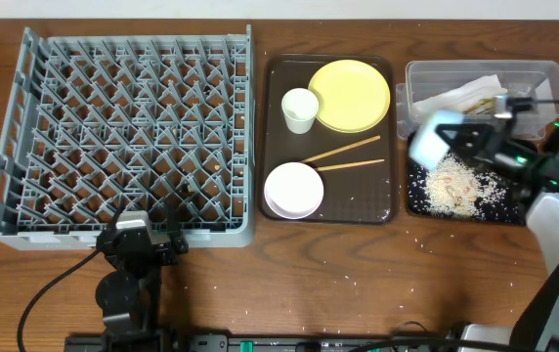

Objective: Sort waste into correct bins and load items into the dishwasher
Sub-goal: 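Return the empty blue bowl to the brown tray and release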

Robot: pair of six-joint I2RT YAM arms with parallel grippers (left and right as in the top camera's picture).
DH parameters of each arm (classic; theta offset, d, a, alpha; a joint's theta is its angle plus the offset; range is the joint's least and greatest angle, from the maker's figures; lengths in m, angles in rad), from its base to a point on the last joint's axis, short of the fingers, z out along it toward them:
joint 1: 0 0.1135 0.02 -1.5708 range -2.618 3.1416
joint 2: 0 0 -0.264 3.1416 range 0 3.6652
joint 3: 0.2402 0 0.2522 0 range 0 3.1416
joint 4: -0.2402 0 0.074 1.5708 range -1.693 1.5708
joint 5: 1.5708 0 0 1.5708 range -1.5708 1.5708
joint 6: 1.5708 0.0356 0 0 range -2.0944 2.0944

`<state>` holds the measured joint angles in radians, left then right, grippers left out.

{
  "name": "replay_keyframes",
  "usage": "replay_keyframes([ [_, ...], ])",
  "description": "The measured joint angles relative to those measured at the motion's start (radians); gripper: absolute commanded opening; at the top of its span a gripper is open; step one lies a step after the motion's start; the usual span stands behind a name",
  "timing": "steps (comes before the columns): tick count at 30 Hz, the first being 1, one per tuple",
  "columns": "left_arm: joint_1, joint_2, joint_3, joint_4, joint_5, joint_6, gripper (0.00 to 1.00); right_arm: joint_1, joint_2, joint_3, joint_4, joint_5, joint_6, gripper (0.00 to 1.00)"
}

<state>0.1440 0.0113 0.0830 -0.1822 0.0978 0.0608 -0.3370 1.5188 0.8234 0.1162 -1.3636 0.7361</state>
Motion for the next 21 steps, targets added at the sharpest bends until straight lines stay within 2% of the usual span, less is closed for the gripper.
replay_keyframes([
  [5,0.0,0.0,0.0,0.0,0.0,0.0,0.89,0.175,-0.077,0.002,-0.079,0.124,-0.003,0.02],
  [9,0.0,0.0,0.0,0.0,0.0,0.0,0.89,0.322,-0.093,0.074,-0.361,0.288,-0.072,0.02],
  [14,0.0,0.0,0.0,0.0,0.0,0.0,0.89,0.487,-0.092,0.283,-0.776,0.613,-0.235,0.01],
  [18,0.0,0.0,0.0,0.0,0.0,0.0,0.89,0.592,-0.095,0.391,-0.88,0.85,-0.311,0.01],
  [21,0.0,0.0,0.0,0.0,0.0,0.0,0.89,0.664,-0.095,0.405,-0.92,0.978,-0.339,0.01],
])
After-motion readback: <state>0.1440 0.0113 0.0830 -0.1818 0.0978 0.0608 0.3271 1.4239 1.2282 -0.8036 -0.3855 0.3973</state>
